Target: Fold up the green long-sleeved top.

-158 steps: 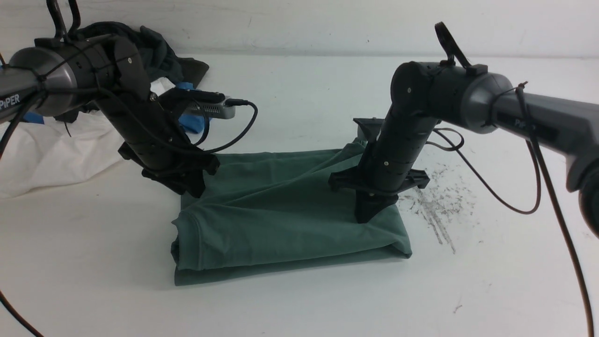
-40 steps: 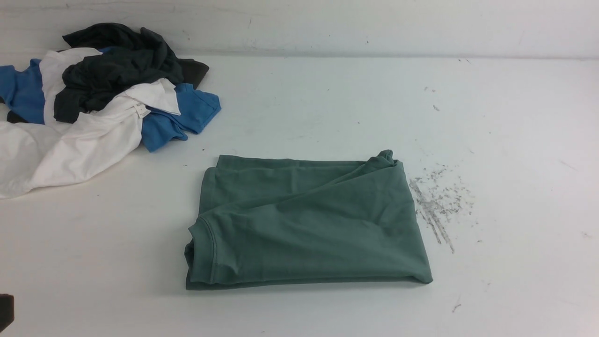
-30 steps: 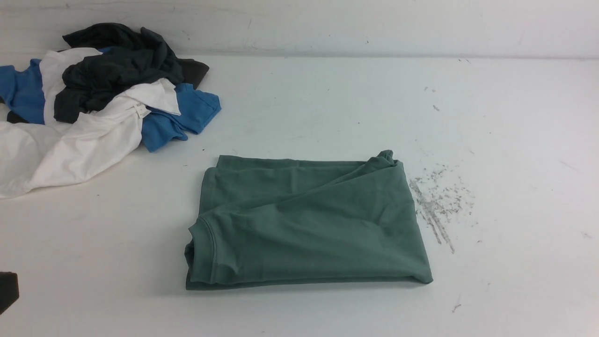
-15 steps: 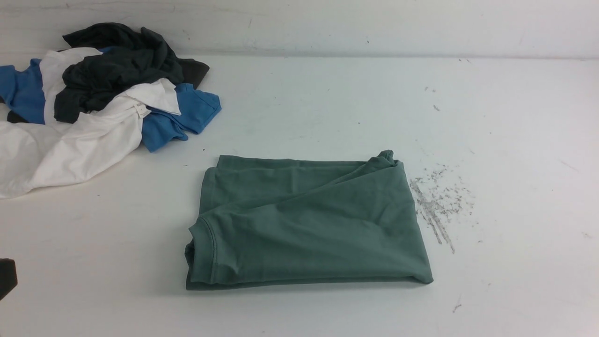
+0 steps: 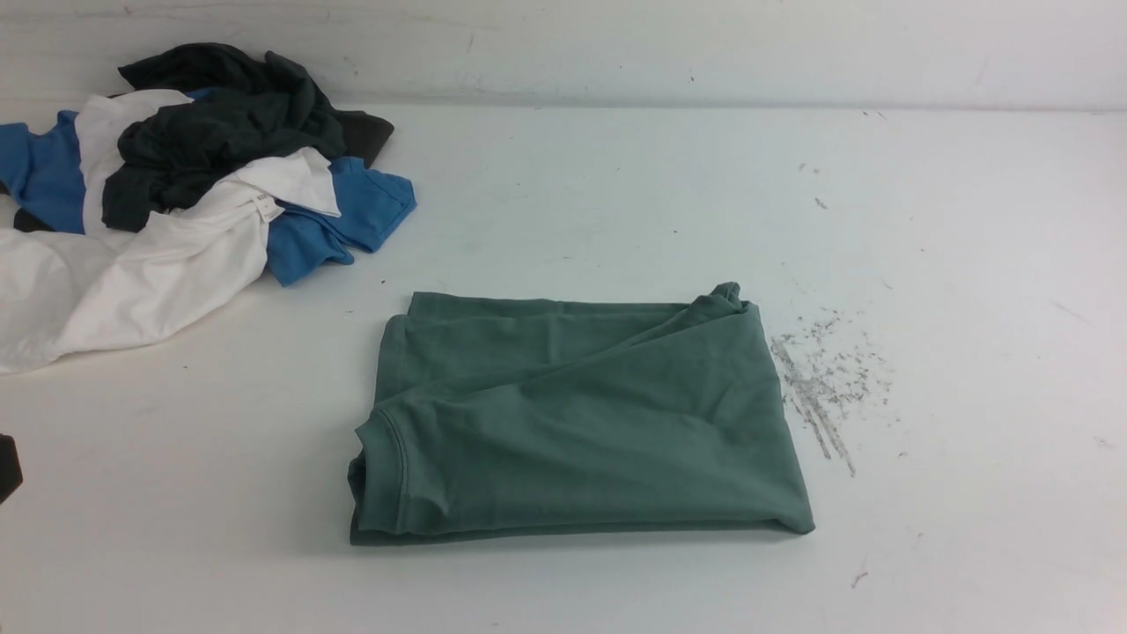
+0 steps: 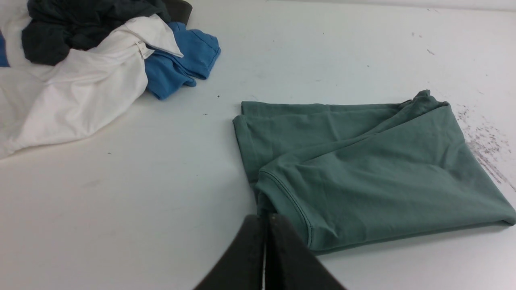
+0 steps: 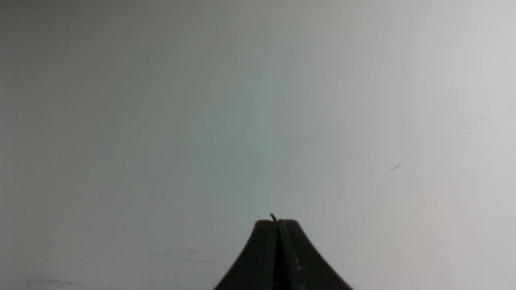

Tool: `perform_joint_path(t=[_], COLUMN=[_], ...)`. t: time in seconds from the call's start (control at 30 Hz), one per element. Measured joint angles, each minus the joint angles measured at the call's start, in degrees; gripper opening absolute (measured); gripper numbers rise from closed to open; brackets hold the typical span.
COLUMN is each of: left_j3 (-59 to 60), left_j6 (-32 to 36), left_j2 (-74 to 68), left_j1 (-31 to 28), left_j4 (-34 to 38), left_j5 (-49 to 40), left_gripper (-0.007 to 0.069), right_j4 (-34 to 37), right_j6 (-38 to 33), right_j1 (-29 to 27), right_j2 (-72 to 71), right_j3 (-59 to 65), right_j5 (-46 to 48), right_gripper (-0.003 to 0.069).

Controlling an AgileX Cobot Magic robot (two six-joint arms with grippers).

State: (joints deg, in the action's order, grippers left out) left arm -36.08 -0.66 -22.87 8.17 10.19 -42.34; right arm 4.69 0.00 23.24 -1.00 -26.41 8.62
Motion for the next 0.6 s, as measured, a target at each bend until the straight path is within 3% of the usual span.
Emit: perform_joint_path(t=[0.6], left_j3=[0.00], left_j6=[0.66], left_j2=[0.00], left_j1=[0.00], left_j4=[-0.26], left_j5=[0.00], left_gripper=[-0.0004], right_j4=[-0.18], right_j6=[0.00], right_j1=[0.00], right_j2=[0.00], right_j3=[0.00], right_j5=[0.00], right_gripper=[-0.0017])
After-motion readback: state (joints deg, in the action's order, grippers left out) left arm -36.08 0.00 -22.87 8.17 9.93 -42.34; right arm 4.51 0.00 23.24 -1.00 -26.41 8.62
